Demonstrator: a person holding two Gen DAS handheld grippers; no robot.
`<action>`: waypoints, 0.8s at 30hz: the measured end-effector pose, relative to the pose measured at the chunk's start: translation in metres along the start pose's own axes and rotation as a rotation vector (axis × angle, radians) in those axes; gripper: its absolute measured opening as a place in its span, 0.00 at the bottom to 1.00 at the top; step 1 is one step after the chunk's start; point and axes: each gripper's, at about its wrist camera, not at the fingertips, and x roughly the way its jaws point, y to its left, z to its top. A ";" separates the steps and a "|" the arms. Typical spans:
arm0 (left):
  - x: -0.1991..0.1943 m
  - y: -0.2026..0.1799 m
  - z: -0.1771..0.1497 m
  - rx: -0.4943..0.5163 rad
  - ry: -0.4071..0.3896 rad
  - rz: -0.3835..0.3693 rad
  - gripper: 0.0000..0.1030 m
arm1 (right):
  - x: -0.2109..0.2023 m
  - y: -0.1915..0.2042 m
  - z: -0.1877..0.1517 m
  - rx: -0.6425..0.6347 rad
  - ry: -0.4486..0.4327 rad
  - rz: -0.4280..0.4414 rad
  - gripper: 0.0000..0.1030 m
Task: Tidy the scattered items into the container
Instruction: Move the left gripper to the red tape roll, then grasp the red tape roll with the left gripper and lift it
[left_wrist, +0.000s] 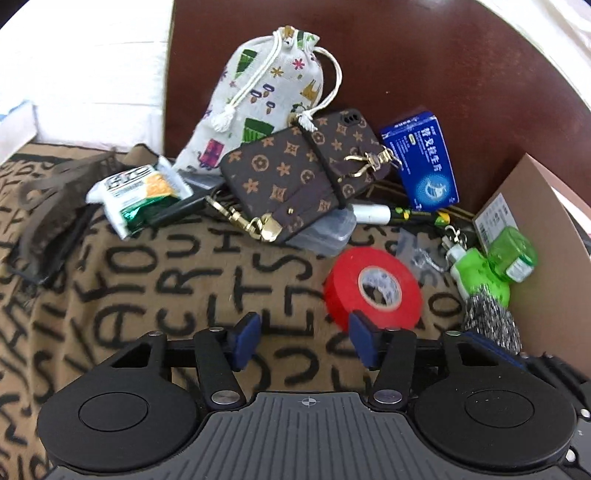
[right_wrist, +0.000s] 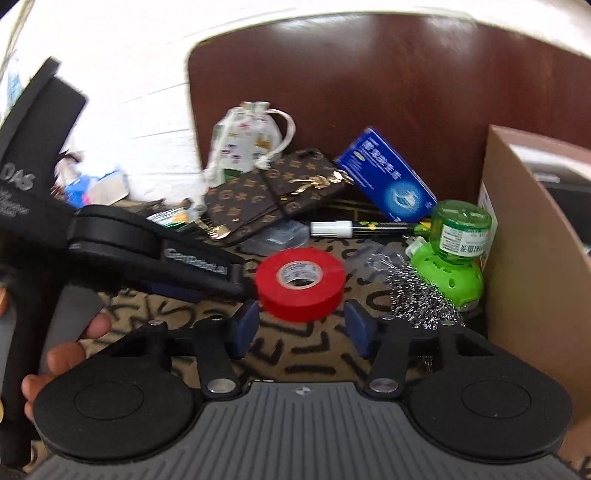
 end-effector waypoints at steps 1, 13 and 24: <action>0.002 0.001 0.003 -0.003 -0.010 -0.004 0.65 | 0.005 -0.004 0.001 0.028 0.003 -0.009 0.52; 0.027 -0.014 0.014 0.068 -0.012 -0.054 0.63 | 0.044 -0.010 0.009 0.117 0.010 -0.014 0.41; 0.024 -0.017 0.014 0.093 0.005 -0.090 0.25 | 0.061 0.000 0.022 -0.019 0.082 -0.059 0.32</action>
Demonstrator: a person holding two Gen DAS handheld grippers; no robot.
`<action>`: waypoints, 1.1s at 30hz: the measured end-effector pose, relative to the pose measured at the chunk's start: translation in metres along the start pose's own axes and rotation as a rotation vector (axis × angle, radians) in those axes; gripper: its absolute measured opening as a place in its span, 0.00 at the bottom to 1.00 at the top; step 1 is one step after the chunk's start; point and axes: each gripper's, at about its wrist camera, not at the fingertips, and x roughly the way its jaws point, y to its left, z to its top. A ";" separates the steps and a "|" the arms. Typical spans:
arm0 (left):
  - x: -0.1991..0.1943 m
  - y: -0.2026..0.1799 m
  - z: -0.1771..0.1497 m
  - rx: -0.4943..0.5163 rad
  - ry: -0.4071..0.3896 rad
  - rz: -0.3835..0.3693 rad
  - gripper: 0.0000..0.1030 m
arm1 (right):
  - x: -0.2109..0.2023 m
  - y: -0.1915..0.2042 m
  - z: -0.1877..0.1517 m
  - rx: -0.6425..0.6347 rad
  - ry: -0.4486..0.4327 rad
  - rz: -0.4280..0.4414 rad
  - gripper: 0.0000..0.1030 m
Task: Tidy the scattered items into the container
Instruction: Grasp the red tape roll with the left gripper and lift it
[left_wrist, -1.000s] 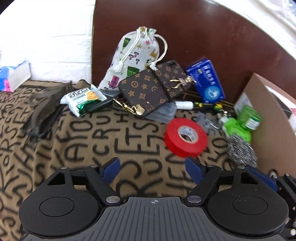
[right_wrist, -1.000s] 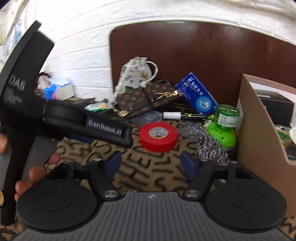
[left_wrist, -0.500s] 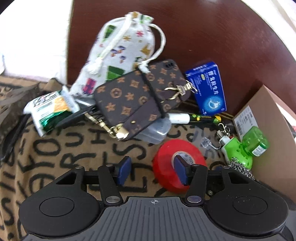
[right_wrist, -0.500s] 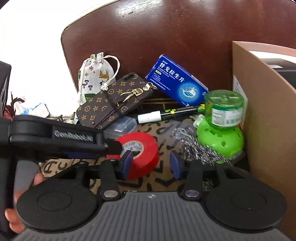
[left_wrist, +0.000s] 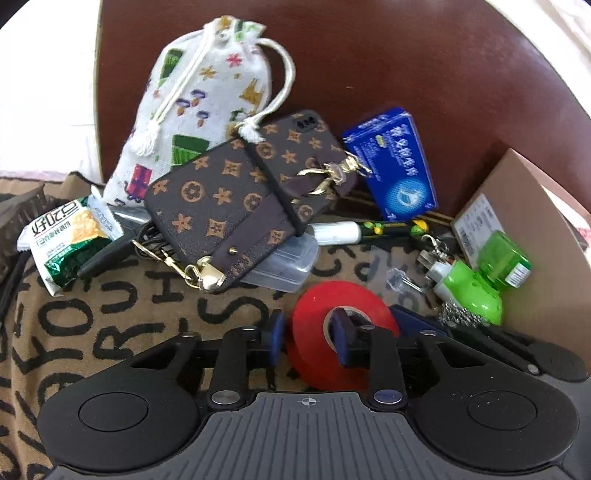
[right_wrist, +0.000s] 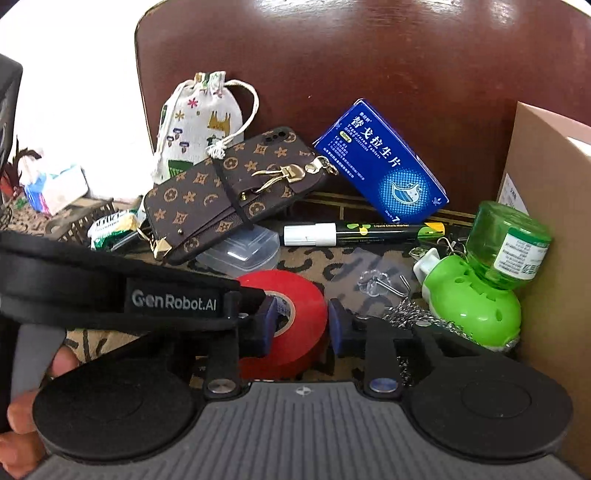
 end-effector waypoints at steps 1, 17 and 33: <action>-0.003 -0.002 -0.002 0.007 0.006 0.002 0.25 | -0.003 0.002 -0.001 -0.010 0.006 0.000 0.32; -0.089 -0.031 -0.108 0.016 0.095 -0.020 0.22 | -0.119 0.041 -0.080 -0.117 0.054 0.044 0.32; -0.124 -0.052 -0.159 0.060 0.142 -0.117 0.50 | -0.194 0.016 -0.133 0.130 0.023 0.073 0.35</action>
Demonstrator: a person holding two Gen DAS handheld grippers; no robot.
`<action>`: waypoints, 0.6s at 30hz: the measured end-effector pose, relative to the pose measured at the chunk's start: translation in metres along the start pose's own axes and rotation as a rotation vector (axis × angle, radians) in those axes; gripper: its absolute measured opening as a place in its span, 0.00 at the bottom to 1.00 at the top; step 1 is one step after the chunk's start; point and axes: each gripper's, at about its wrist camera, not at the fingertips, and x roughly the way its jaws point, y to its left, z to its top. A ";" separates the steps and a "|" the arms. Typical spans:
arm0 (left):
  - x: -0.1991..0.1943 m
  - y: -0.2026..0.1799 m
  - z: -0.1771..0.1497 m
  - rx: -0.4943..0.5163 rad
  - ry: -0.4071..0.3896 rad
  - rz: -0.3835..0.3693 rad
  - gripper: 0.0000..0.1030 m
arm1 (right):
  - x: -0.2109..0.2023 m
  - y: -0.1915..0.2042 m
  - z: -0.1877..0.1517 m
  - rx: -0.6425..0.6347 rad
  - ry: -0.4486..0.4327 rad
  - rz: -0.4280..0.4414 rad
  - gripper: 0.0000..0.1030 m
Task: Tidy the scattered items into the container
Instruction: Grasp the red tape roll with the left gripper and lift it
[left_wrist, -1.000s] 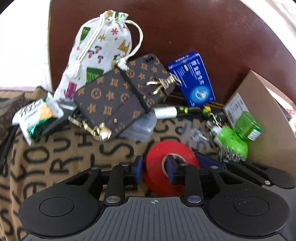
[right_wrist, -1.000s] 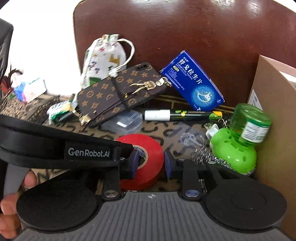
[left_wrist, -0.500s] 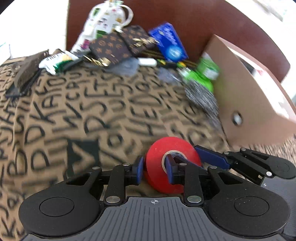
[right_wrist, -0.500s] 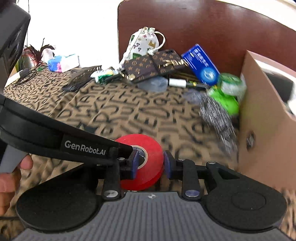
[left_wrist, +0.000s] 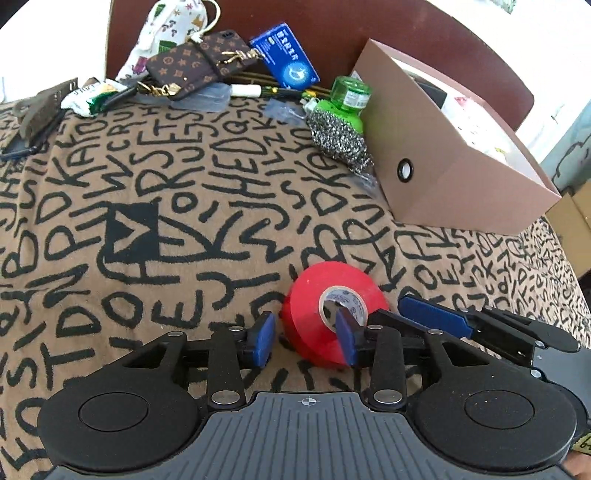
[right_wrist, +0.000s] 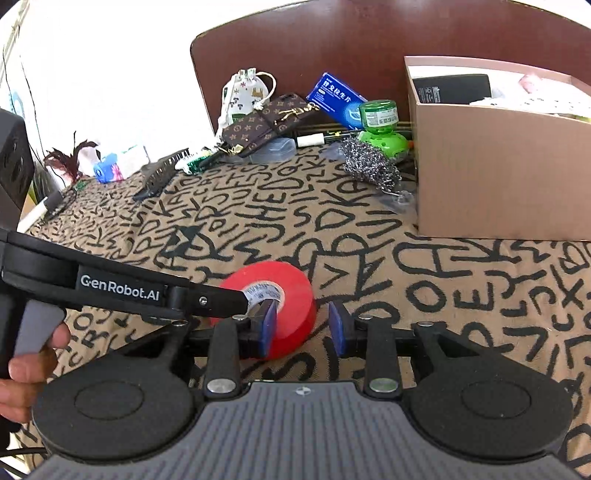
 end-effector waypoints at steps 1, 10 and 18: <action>0.001 0.000 0.002 -0.004 0.003 0.001 0.50 | 0.000 0.001 0.000 -0.006 -0.006 0.003 0.35; 0.012 0.001 0.008 -0.011 0.022 -0.023 0.47 | 0.012 0.002 0.004 -0.006 0.014 0.016 0.35; 0.016 -0.001 0.008 0.016 0.008 -0.013 0.48 | 0.017 -0.001 0.001 0.023 0.015 0.010 0.34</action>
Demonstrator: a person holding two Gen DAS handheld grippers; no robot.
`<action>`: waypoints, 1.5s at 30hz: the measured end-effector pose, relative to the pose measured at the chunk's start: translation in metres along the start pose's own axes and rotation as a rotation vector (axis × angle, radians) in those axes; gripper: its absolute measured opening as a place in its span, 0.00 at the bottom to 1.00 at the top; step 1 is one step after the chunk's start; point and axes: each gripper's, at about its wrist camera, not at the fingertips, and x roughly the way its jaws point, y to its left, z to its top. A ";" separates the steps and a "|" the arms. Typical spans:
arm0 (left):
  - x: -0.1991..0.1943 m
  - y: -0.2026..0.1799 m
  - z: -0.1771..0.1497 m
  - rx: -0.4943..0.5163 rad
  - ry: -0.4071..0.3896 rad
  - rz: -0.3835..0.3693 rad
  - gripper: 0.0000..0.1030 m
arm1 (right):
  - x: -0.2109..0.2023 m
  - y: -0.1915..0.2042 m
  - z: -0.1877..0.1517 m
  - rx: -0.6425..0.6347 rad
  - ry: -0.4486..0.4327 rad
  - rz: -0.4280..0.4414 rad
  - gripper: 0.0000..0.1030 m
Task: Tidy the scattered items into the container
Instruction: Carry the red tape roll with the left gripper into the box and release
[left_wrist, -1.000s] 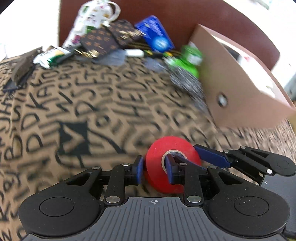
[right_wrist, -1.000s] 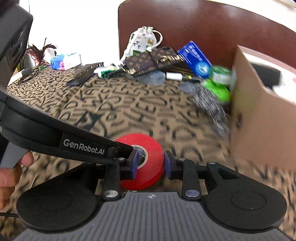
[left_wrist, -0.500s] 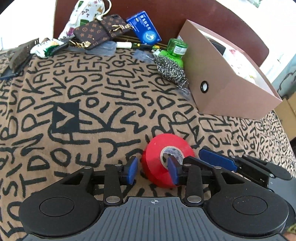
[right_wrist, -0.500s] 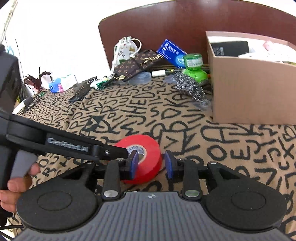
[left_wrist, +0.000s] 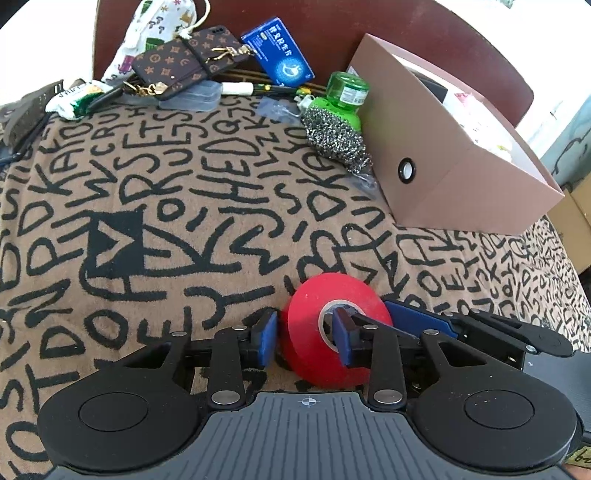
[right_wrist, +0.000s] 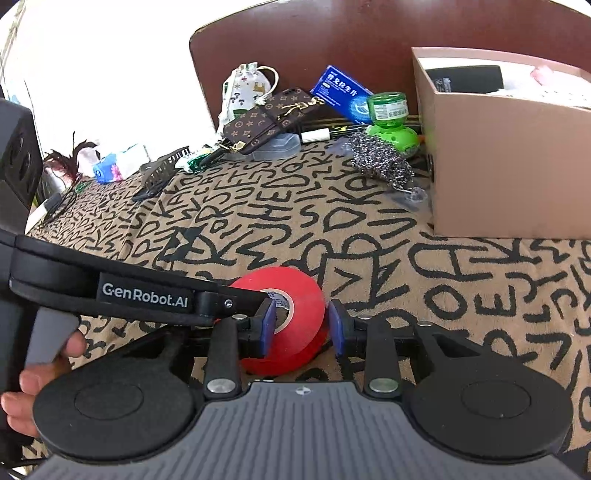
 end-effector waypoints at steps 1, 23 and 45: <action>0.000 -0.001 0.000 0.001 -0.001 0.001 0.47 | 0.000 0.000 0.000 0.001 0.000 0.001 0.34; -0.045 -0.107 0.032 0.142 -0.114 -0.013 0.32 | -0.089 -0.021 0.022 -0.087 -0.208 -0.128 0.28; 0.062 -0.256 0.225 0.266 -0.173 -0.240 0.36 | -0.103 -0.205 0.170 -0.080 -0.369 -0.360 0.28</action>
